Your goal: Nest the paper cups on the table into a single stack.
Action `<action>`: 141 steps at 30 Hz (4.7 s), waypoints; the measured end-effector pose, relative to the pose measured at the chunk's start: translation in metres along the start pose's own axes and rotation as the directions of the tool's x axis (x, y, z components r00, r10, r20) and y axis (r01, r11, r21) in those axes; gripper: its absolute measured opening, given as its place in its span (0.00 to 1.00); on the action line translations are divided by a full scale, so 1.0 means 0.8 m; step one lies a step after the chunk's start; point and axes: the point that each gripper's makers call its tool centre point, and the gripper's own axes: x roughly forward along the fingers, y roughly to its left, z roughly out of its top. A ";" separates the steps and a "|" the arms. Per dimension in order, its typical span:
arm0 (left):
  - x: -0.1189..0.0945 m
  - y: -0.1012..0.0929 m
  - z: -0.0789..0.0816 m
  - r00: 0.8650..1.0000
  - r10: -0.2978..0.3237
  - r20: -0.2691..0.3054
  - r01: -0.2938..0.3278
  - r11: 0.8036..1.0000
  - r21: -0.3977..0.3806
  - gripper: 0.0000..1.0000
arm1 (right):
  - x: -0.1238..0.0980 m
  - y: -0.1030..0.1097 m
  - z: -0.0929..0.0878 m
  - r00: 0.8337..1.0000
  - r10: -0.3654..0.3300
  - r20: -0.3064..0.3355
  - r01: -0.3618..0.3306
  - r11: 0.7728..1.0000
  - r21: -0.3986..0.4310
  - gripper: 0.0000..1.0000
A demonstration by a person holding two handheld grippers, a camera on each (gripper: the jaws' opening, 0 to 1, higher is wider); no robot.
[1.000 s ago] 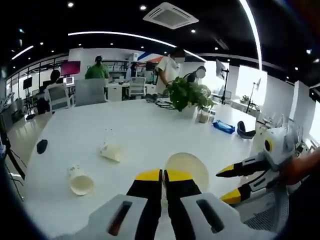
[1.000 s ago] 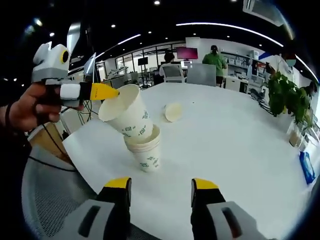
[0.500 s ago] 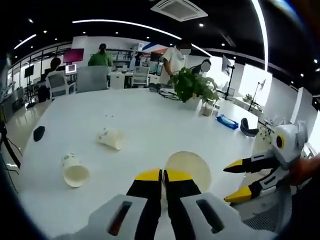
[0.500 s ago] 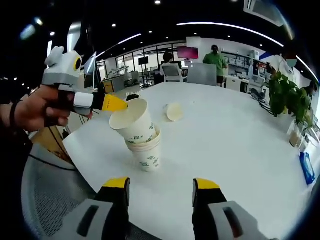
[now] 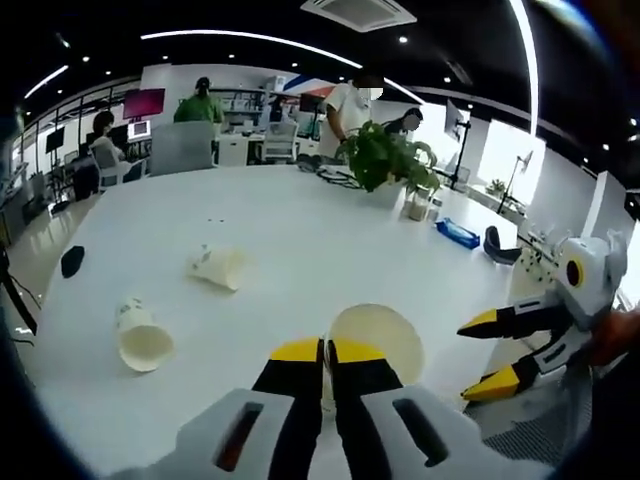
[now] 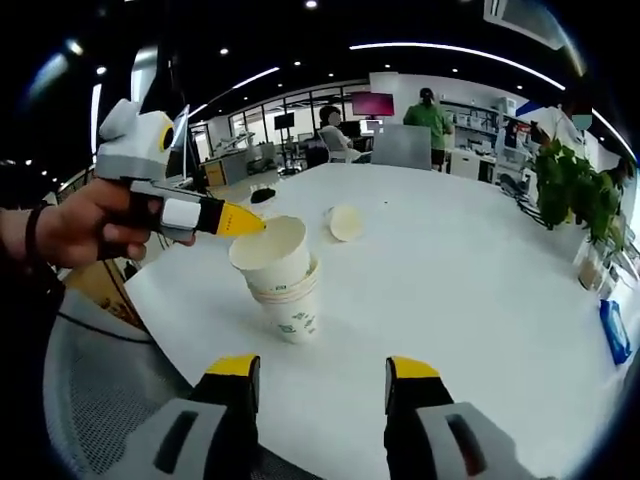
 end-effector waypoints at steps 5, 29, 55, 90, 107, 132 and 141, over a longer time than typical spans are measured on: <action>0.001 0.004 -0.008 1.000 0.000 -0.018 0.000 1.000 0.015 0.02 | 0.001 0.000 -0.001 1.000 0.003 -0.004 -0.003 1.000 -0.003 0.49; -0.043 0.025 -0.049 0.997 0.063 -0.050 -0.059 0.996 0.070 0.11 | 0.003 0.001 -0.003 1.000 0.009 -0.012 -0.009 1.000 0.007 0.49; -0.116 0.063 -0.117 0.988 0.128 -0.086 -0.133 0.990 -0.055 0.35 | 0.009 -0.065 0.029 0.999 -0.033 -0.001 0.033 0.998 0.051 0.48; -0.111 0.069 -0.118 0.987 0.149 -0.058 -0.149 0.989 0.006 0.33 | 0.119 -0.087 0.139 0.998 0.061 -0.005 -0.061 0.988 -0.140 0.47; -0.114 0.070 -0.115 0.984 0.168 -0.059 -0.169 0.986 -0.008 0.33 | 0.191 -0.086 0.176 0.994 0.101 -0.038 -0.107 0.968 -0.228 0.46; -0.117 0.069 -0.113 0.980 0.181 -0.081 -0.185 0.981 -0.051 0.30 | 0.338 -0.098 0.198 0.995 0.086 -0.058 -0.098 0.966 -0.241 0.39; -0.117 0.073 -0.117 0.979 0.184 -0.091 -0.190 0.980 -0.067 0.29 | 0.368 -0.093 0.182 0.990 0.096 -0.100 -0.121 0.952 -0.283 0.36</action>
